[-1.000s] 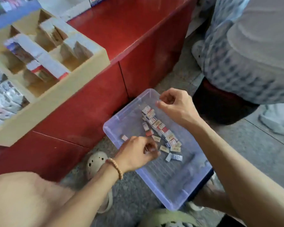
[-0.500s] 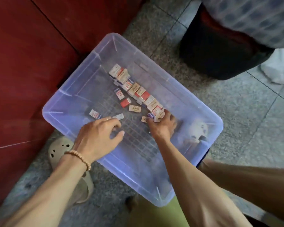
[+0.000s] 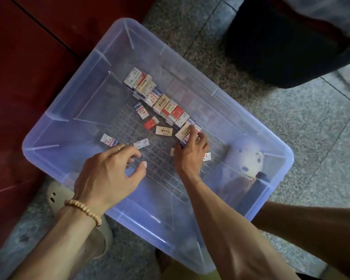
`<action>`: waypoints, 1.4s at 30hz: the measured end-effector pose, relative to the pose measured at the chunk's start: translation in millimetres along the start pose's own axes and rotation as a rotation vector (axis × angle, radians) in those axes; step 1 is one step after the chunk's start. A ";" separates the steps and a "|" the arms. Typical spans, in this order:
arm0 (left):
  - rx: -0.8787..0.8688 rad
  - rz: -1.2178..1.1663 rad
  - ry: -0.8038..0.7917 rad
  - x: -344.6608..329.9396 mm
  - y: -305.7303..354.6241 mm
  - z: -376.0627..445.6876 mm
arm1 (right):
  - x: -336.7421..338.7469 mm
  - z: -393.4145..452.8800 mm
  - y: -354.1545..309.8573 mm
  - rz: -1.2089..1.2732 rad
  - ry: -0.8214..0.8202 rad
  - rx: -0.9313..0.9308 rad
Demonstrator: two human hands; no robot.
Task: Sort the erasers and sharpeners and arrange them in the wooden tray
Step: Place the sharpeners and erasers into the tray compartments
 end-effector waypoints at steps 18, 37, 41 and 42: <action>-0.020 0.017 0.045 -5.0 -0.4 -2.1 | -0.8 28.9 -15.9 -0.167 -0.092 -0.046; 0.022 -0.036 0.046 -1.0 1.9 -0.6 | 35.2 18.1 -15.7 0.421 -0.270 -0.547; 0.033 -0.045 0.045 -0.9 1.0 -2.0 | 56.2 6.3 -24.9 0.907 -0.473 -0.753; 0.040 -0.052 0.046 -0.1 1.1 -1.9 | 62.7 2.9 -31.6 0.998 -0.533 -0.770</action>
Point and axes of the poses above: each hand's wrist, its own z-axis towards the middle knuckle, its own x-axis out of the back of the hand, y = z × x, the point moved 1 cm from there along z, towards the middle knuckle, and after that the axes turned 15 degrees about y, right-handed, at the moved point
